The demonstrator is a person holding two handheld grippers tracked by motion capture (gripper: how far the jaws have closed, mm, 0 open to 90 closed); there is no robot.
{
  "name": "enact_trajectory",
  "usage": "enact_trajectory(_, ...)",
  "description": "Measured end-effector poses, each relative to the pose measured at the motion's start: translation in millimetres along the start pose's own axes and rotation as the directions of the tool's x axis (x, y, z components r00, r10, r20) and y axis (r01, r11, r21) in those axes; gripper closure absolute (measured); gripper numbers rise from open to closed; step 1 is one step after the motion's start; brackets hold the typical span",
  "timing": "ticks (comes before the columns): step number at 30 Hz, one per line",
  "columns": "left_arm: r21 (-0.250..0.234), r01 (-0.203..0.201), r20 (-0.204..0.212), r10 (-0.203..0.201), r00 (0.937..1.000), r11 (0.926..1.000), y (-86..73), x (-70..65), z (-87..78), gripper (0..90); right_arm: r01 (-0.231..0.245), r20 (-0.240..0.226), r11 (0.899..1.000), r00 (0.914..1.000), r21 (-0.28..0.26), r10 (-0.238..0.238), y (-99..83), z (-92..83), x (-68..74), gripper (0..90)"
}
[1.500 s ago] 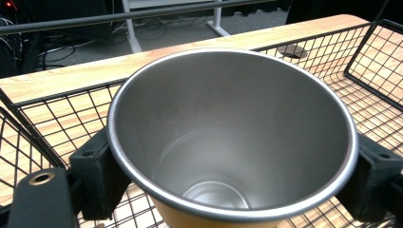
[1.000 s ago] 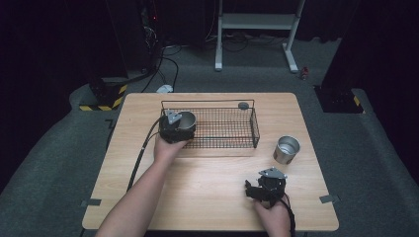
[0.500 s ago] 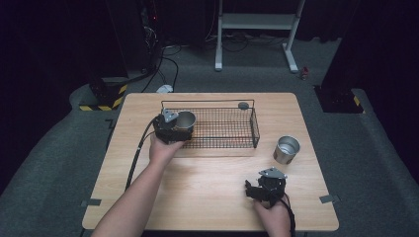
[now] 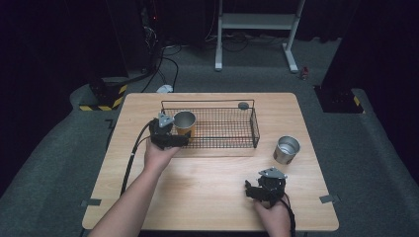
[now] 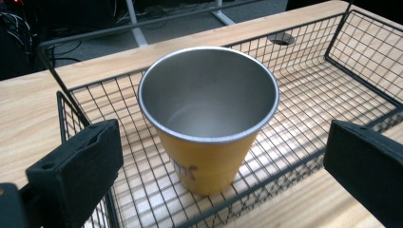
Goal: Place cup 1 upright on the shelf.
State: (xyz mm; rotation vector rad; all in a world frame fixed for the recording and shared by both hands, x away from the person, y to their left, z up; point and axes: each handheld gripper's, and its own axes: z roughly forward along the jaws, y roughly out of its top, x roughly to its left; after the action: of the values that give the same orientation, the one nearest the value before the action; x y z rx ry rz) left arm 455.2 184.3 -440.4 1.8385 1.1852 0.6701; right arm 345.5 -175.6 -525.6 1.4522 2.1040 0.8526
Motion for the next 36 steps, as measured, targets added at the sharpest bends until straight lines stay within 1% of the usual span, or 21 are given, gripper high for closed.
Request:
enact_trajectory(2, 0.002, 0.008, 0.010, -0.008, 0.9999, 1.0000, -3.7, -0.3, -4.3, 0.1, 0.000, 0.000, 1.000, 1.0000, 0.000, 0.000, 0.0, 0.0, 0.0, 10.6)
enact_trajectory(5, -0.008, 0.005, 0.023, -0.005, 0.9997, 1.0000, -9.8, -0.8, -11.9, 0.1, 0.000, 0.000, 1.000, 1.0000, 0.000, 0.000, 0.0, 0.0, 0.0, 10.6)
enact_trajectory(6, -0.008, 0.005, 0.023, -0.005, 0.9997, 1.0000, -9.8, -0.8, -11.9, 0.1, 0.000, 0.000, 1.000, 1.0000, 0.000, 0.000, 0.0, 0.0, 0.0, 10.6)
enact_trajectory(7, -0.010, 0.008, 0.036, -0.008, 0.9993, 0.9999, -15.0, -1.8, -17.4, 0.1, 0.000, 0.000, 1.000, 1.0000, 0.000, 0.000, 0.0, 0.0, 0.0, 10.6)
enact_trajectory(9, -0.014, 0.001, 0.045, 0.000, 0.9990, 0.9999, -22.4, -1.7, -23.7, 0.1, 0.000, 0.000, 1.000, 1.0000, 0.000, 0.000, 0.0, 0.0, 0.0, 10.6)
enact_trajectory(13, -0.014, 0.006, 0.055, -0.005, 0.9985, 0.9999, -34.0, 0.3, -33.0, 0.1, 0.000, 0.000, 1.000, 1.0000, 0.000, 0.000, 0.0, 0.0, 0.0, 10.6)
enact_trajectory(14, -0.014, 0.006, 0.055, -0.005, 0.9985, 0.9999, -34.0, 0.3, -33.0, 0.1, 0.000, 0.000, 1.000, 1.0000, 0.000, 0.000, 0.0, 0.0, 0.1, 10.6)
enact_trajectory(15, -0.012, 0.000, 0.063, 0.001, 0.9980, 0.9999, -39.3, 1.4, -37.2, 0.2, 0.000, 0.000, 1.000, 1.0000, 0.000, 0.000, 0.0, 0.0, 0.1, 10.6)
enact_trajectory(16, -0.012, 0.000, 0.063, 0.001, 0.9980, 0.9999, -39.3, 1.4, -37.2, 0.2, 0.000, 0.000, 1.000, 1.0000, 0.000, 0.000, 0.0, 0.0, 0.1, 10.6)
enact_trajectory(17, -0.015, 0.001, 0.072, 0.000, 0.9974, 0.9999, -46.4, 2.5, -43.1, 0.6, 0.000, 0.000, 1.000, 1.0000, 0.000, 0.000, 0.0, 0.0, 0.1, 10.6)
enact_trajectory(21, -0.005, 0.001, 0.094, -0.001, 0.9956, 1.0000, -60.4, 4.6, -53.5, 0.6, -0.002, 0.000, 1.000, 1.0000, 0.001, 0.002, 0.0, 0.0, 0.2, 10.6)
enact_trajectory(22, -0.005, 0.001, 0.094, -0.001, 0.9956, 1.0000, -60.4, 4.6, -53.5, 0.6, -0.002, 0.000, 1.000, 1.0000, 0.001, 0.002, 0.0, -0.1, 0.2, 10.6)
enact_trajectory(23, 0.004, -0.006, 0.104, 0.005, 0.9946, 1.0000, -67.1, 5.7, -57.4, 0.7, 0.000, 0.000, 1.000, 1.0000, 0.000, 0.000, 0.0, 0.0, 0.1, 10.6)
enact_trajectory(26, 0.033, -0.003, 0.120, -0.001, 0.9928, 0.9995, -81.3, 8.8, -63.3, 0.9, 0.000, 0.000, 1.000, 1.0000, 0.000, 0.000, 0.0, 0.0, 0.0, 10.6)
enact_trajectory(28, 0.052, -0.009, 0.127, 0.003, 0.9919, 0.9986, -89.6, 10.6, -65.2, 1.0, 0.000, 0.000, 1.000, 1.0000, 0.000, 0.000, 0.0, 0.0, 0.1, 10.6)
enact_trajectory(29, 0.052, -0.009, 0.127, 0.003, 0.9919, 0.9986, -89.6, 10.6, -65.2, 1.1, 0.000, 0.000, 1.000, 1.0000, 0.000, 0.000, 0.0, 0.0, 0.1, 10.6)
enact_trajectory(31, 0.083, -0.026, 0.126, 0.016, 0.9920, 0.9962, -101.8, 12.1, -67.9, 1.3, -0.002, 0.000, 1.000, 1.0000, 0.001, 0.002, 0.0, 0.0, 0.2, 10.6)
enact_trajectory(32, 0.109, -0.042, 0.120, 0.029, 0.9923, 0.9932, -108.7, 13.3, -68.7, 1.3, 0.000, 0.000, 1.000, 1.0000, 0.000, 0.000, 0.0, 0.0, 0.1, 10.6)
enact_trajectory(34, 0.142, -0.047, 0.121, 0.029, 0.9923, 0.9887, -119.0, 16.2, -69.7, 1.3, 0.000, 0.000, 1.000, 1.0000, 0.000, 0.000, 0.0, 0.0, 0.0, 10.6)
enact_trajectory(36, 0.165, -0.051, 0.115, 0.032, 0.9928, 0.9850, -126.0, 18.0, -71.1, 1.6, 0.000, 0.000, 1.000, 1.0000, 0.000, 0.000, 0.0, 0.0, 0.1, 10.6)
